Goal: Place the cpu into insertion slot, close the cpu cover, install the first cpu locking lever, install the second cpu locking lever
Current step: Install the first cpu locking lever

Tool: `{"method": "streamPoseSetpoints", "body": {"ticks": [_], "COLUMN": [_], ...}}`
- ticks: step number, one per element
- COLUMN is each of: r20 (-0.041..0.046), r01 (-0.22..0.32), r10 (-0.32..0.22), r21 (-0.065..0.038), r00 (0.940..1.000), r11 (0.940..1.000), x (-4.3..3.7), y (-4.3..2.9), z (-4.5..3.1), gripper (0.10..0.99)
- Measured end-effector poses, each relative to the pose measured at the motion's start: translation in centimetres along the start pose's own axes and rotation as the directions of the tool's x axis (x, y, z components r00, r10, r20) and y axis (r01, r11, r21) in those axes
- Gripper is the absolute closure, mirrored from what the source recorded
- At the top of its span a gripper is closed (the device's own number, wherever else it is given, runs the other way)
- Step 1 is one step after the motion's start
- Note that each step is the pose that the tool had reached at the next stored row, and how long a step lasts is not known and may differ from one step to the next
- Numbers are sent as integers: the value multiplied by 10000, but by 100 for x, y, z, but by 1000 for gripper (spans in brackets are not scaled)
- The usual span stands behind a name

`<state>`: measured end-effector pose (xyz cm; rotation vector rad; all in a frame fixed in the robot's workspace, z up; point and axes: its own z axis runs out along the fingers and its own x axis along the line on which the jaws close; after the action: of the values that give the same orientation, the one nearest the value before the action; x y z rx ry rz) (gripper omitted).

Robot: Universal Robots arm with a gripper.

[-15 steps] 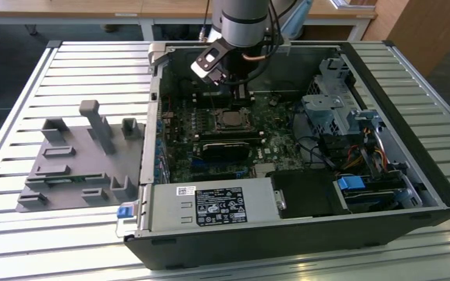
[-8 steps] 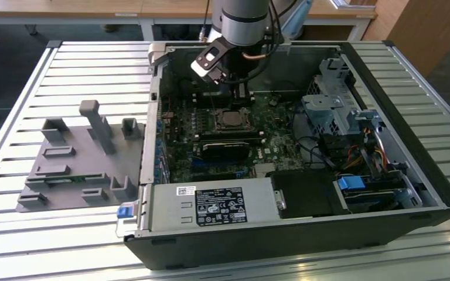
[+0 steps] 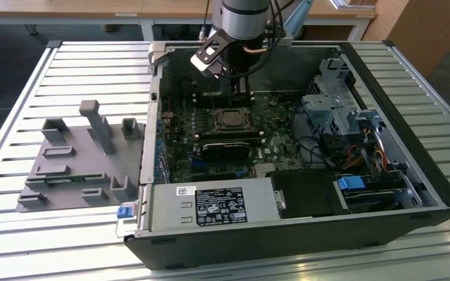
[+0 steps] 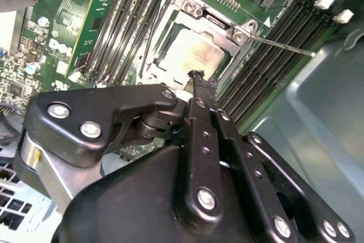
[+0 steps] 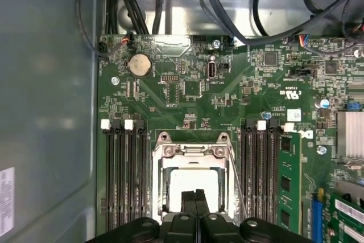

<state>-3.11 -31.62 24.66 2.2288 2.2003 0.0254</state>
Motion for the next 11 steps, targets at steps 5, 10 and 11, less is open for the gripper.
{"method": "streamPoseSetpoints", "body": {"ticks": [5, 10, 11], "r20": [1, 1, 1], "r01": [0, 0, 0], "r10": [0, 0, 0], "r21": [1, 0, 1], "r00": [10000, 10000, 10000], "r11": [10000, 10000, 10000], "x": [0, 1, 1], "y": [2, 4, 4], "z": [-113, -224, -245], "gripper": [980, 980, 980]}}
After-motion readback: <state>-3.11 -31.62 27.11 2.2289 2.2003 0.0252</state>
